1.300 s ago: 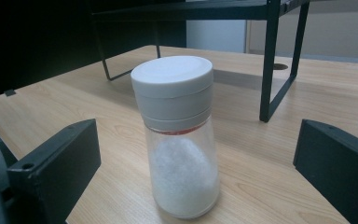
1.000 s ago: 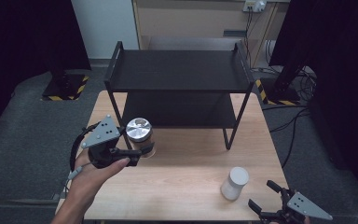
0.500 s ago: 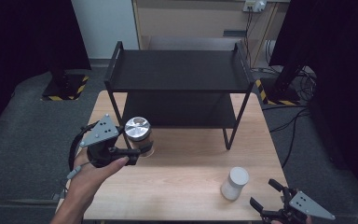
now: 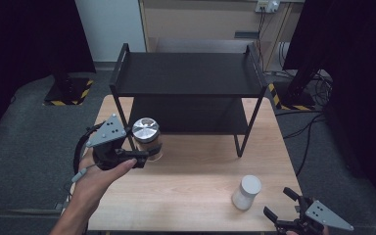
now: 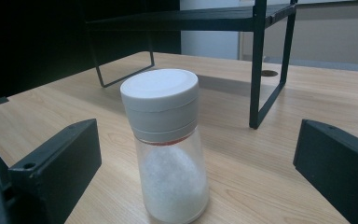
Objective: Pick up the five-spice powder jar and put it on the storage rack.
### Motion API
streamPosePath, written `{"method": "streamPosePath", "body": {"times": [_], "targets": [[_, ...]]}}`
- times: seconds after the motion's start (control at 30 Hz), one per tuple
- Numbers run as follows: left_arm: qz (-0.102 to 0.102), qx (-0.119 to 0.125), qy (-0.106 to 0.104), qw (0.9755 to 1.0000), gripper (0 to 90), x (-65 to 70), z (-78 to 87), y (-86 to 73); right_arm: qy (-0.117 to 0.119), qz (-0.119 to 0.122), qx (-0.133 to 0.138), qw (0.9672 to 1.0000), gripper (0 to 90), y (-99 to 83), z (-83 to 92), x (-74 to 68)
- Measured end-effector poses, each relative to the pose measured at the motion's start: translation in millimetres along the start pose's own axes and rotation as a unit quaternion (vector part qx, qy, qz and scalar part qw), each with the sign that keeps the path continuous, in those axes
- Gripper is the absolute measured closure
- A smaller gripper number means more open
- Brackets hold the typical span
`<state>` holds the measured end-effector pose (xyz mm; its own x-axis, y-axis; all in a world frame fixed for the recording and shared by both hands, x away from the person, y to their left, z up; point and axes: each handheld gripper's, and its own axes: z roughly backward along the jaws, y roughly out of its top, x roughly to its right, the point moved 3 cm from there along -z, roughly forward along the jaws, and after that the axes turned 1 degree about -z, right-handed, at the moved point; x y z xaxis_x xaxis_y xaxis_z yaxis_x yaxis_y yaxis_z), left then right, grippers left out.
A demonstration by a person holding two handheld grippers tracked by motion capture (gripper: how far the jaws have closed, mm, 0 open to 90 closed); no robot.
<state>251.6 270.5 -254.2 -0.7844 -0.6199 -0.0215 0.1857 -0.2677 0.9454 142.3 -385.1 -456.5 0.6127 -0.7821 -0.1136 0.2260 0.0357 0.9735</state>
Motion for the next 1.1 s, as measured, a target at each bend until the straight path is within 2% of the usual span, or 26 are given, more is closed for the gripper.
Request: {"method": "streamPosePath", "body": {"times": [0.6,1.1], "targets": [[-0.004,0.002,-0.007,1.0000,30.0,-1.0,-4.2,4.2,0.005,0.003,-0.002,1.0000,1.4,3.1,-3.6,3.6],[-0.013,0.003,-0.010,0.9999,29.9,-7.7,-3.4,29.7,0.006,0.004,-0.001,1.0000,1.4,3.9,-2.8,3.7]]}}
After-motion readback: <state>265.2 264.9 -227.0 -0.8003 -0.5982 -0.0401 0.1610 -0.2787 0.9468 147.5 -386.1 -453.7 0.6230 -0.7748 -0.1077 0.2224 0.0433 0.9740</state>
